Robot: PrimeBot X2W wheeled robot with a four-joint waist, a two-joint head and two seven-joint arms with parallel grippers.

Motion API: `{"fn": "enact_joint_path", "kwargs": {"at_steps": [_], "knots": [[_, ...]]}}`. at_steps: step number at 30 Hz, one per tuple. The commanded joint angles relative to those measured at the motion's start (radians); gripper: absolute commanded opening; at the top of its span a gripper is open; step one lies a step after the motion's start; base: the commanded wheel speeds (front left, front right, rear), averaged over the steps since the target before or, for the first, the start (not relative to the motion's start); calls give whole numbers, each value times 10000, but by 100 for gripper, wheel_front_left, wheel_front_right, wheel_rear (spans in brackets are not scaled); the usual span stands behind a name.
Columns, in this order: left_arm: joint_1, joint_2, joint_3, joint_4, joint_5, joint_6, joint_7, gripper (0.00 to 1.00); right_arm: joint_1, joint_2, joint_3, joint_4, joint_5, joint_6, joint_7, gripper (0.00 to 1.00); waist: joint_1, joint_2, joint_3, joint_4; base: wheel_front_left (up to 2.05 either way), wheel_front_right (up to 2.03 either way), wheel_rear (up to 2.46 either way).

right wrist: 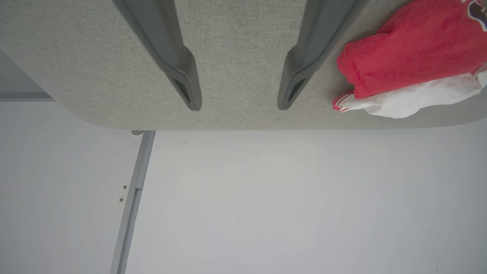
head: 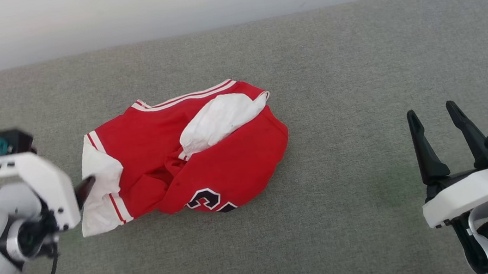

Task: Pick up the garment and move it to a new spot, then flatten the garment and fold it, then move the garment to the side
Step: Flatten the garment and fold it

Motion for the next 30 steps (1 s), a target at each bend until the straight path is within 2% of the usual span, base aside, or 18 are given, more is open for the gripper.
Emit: {"fn": "enact_joint_path", "kwargs": {"at_steps": [1,6,10,20,26,30], "knots": [[-307,-11,-81,-205,191,-39,70,100,-75,5,-11,-61,48,1,16,100,0,0,-12,-4,0,0,0],[-939,-29,-374,-746,547,40,687,100,-93,30,-22,-60,63,1,0,100,0,0,-11,-42,0,0,0],[-1425,-166,-683,-844,803,-105,1288,100,-196,55,36,-107,91,1,-8,100,0,0,109,-130,0,0,0],[-2476,-1137,-1093,-444,831,-638,2248,100,-311,40,204,-74,185,1,-66,100,0,0,235,-478,0,0,0],[-2520,-1682,-1402,-406,651,-642,2945,100,-193,36,218,-60,179,1,-79,100,0,0,185,-662,0,0,0],[-2221,-1954,-1669,-236,721,-790,2954,100,-207,63,255,-64,216,1,-59,100,0,0,254,-770,0,0,0]]}}
